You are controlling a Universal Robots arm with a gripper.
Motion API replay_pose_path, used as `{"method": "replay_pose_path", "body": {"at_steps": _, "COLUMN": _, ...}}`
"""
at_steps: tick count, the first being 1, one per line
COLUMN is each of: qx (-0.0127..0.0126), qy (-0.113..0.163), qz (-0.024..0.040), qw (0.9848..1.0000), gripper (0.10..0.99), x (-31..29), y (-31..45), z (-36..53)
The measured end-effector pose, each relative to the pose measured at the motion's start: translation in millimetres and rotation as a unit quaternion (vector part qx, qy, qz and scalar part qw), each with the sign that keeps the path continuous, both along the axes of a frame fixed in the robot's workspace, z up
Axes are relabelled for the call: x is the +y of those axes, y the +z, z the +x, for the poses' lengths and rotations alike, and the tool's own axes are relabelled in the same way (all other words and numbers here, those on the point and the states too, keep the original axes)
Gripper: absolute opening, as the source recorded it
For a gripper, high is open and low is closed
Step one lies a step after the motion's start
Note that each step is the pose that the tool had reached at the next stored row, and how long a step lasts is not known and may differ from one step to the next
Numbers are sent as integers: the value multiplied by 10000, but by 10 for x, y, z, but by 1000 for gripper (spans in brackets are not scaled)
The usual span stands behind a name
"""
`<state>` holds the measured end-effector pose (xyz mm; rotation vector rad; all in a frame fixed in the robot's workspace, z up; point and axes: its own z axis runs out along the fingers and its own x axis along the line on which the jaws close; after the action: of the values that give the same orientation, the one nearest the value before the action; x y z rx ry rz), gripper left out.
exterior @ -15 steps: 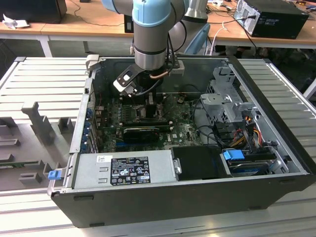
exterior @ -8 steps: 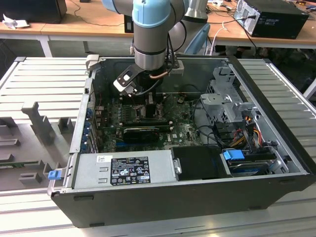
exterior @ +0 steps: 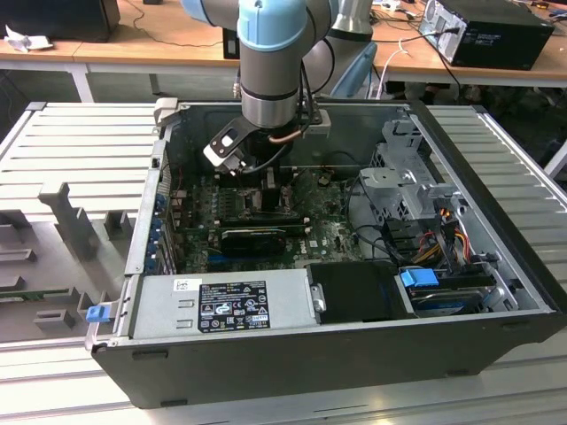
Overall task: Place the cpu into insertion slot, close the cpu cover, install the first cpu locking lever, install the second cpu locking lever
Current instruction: 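Place the cpu into insertion slot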
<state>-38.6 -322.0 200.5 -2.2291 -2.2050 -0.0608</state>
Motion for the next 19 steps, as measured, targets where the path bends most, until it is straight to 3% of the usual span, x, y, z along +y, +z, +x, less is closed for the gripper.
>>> {"method": "replay_pose_path", "body": {"at_steps": 7, "qx": 0, "qy": -6, "qz": -3, "qw": 10000, "gripper": 600, "x": -4, "y": 9, "z": 1}}
{"method": "replay_pose_path", "body": {"at_steps": 16, "qx": 0, "qy": -6, "qz": -2, "qw": 10000, "gripper": 600, "x": -4, "y": 194, "z": 1}}
{"method": "replay_pose_path", "body": {"at_steps": 18, "qx": 0, "qy": -6, "qz": -3, "qw": 10000, "gripper": 518, "x": -4, "y": 211, "z": 1}}
{"method": "replay_pose_path", "body": {"at_steps": 19, "qx": 0, "qy": -7, "qz": -5, "qw": 10000, "gripper": 396, "x": -4, "y": 240, "z": 1}}
